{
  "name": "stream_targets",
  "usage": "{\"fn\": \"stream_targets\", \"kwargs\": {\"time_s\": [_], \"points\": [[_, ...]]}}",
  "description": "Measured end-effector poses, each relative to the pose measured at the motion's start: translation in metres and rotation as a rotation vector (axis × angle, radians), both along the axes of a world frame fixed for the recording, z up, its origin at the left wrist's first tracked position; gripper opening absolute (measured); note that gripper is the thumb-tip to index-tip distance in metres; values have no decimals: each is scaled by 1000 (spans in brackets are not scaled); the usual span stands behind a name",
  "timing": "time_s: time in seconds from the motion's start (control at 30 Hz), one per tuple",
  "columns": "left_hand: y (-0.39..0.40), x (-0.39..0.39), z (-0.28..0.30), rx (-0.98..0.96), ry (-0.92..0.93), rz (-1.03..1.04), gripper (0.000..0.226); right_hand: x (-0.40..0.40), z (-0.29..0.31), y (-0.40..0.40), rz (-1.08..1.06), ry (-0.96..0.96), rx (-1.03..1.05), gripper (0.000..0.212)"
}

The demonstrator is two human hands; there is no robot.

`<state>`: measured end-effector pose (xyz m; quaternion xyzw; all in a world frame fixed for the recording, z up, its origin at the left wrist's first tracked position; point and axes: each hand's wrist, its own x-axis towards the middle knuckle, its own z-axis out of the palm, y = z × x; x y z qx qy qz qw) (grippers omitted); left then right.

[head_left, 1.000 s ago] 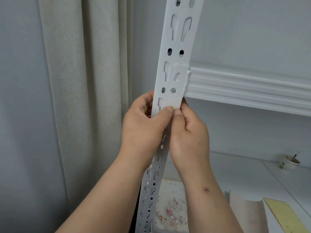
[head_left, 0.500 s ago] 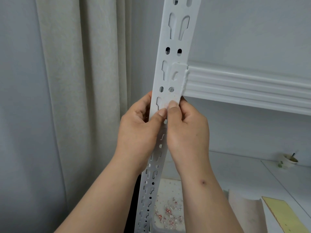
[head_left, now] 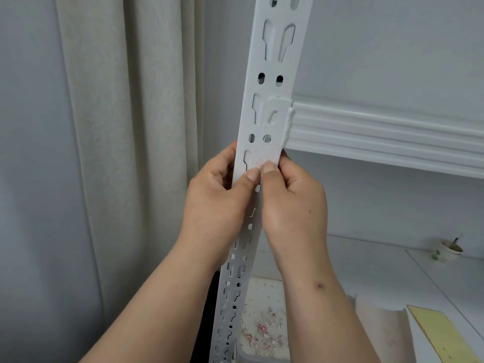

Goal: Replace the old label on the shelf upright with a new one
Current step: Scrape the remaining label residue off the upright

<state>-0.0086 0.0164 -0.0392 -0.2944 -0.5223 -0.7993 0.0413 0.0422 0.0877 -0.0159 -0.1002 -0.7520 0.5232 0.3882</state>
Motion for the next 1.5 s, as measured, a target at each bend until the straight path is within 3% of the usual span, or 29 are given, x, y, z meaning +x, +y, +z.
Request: {"fn": "stream_targets", "kwargs": {"time_s": [1.1,1.3,1.5], "points": [[1,2,0,-18,21,11,36,0,1,-4,-12,47,-97,23],[2,2,0,-6,11,-1,36,-2,7,-3,-26,50,-142,37],[2,1,-1,-20,23,6,36,3,4,0,15,39,-124,25]]}}
